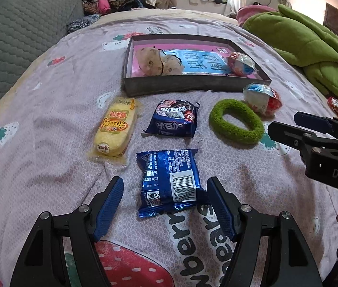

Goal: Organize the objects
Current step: 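Grasp the green fuzzy ring with the right gripper while the left approaches the blue packet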

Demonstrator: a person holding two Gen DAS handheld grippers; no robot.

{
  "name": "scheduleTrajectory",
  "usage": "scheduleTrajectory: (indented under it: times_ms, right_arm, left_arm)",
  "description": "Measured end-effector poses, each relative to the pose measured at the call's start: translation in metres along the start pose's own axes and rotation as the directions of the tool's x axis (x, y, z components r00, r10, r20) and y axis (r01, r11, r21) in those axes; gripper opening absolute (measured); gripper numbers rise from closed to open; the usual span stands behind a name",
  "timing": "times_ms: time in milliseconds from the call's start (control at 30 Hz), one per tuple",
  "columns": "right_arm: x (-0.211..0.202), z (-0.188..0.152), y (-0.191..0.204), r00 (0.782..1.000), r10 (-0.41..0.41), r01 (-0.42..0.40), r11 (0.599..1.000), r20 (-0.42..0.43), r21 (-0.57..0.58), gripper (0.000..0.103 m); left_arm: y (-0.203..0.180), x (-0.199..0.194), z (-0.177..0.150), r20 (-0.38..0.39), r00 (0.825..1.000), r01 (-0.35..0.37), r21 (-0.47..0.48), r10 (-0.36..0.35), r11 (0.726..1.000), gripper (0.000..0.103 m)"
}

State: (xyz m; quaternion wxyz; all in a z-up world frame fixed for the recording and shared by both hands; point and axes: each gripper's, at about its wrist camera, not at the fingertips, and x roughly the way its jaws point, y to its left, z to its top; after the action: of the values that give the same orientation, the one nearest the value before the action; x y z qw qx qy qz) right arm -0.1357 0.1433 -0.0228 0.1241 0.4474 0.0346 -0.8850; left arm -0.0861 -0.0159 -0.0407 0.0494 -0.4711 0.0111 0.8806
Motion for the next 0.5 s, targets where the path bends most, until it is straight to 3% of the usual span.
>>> scheduleTrajectory:
  times_ms: [500]
  right_arm:
    - [0.028, 0.008, -0.010, 0.999, -0.022, 0.025, 0.991, -0.030, 0.132, 0.069]
  left_arm:
    - [0.003, 0.015, 0.004, -0.018, 1.000, 0.005, -0.037, -0.005, 0.999, 0.074]
